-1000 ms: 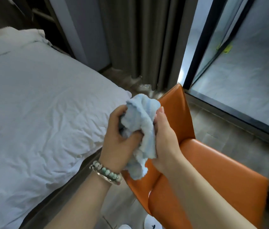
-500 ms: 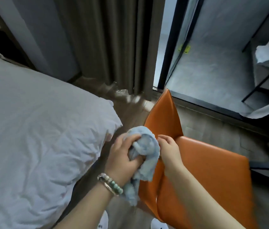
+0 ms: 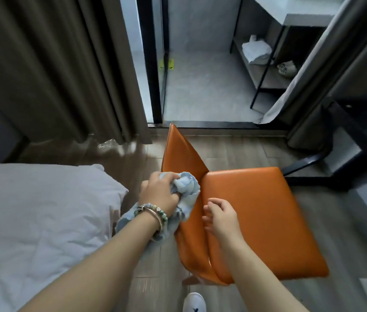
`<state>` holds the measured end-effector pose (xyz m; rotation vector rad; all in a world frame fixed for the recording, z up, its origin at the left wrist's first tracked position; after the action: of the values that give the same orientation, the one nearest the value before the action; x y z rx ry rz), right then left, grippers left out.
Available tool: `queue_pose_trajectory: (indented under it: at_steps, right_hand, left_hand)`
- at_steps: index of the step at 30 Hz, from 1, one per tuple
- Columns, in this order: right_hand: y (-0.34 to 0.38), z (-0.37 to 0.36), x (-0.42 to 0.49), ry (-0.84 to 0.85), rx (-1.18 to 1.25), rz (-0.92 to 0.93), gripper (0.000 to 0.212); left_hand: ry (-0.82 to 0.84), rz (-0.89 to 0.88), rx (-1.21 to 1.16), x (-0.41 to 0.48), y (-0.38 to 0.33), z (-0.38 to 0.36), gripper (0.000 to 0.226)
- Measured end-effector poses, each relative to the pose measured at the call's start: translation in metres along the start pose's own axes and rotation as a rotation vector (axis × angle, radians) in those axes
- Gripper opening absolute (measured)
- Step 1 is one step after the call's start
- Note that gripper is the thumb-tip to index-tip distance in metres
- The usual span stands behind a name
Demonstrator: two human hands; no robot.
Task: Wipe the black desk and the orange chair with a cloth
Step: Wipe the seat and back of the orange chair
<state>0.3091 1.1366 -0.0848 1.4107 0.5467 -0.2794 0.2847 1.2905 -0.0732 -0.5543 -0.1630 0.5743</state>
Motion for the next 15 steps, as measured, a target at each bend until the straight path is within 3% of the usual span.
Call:
queue_pose_trajectory:
  at_steps: [10,15]
  right_hand:
    - [0.019,-0.013,0.032,0.054,-0.040,0.071,0.012]
    - [0.023,-0.034,0.056,0.017,-0.077,0.050,0.011]
  left_hand:
    - [-0.098,-0.002,0.071,0.038,0.001,-0.003,0.045]
    - [-0.085,-0.237,0.149,0.067,0.006,-0.007,0.043]
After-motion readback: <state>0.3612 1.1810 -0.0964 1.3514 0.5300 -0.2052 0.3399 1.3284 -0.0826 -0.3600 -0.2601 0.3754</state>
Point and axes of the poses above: each hand's wrist, its own x-axis towards the middle knuckle, its own z-axis out of the back of the hand, y = z × x, the point moved 2 cm from there along x, towards the middle knuckle, and after that the axes turned 3 degrees about -y, right-handed, at the moved point
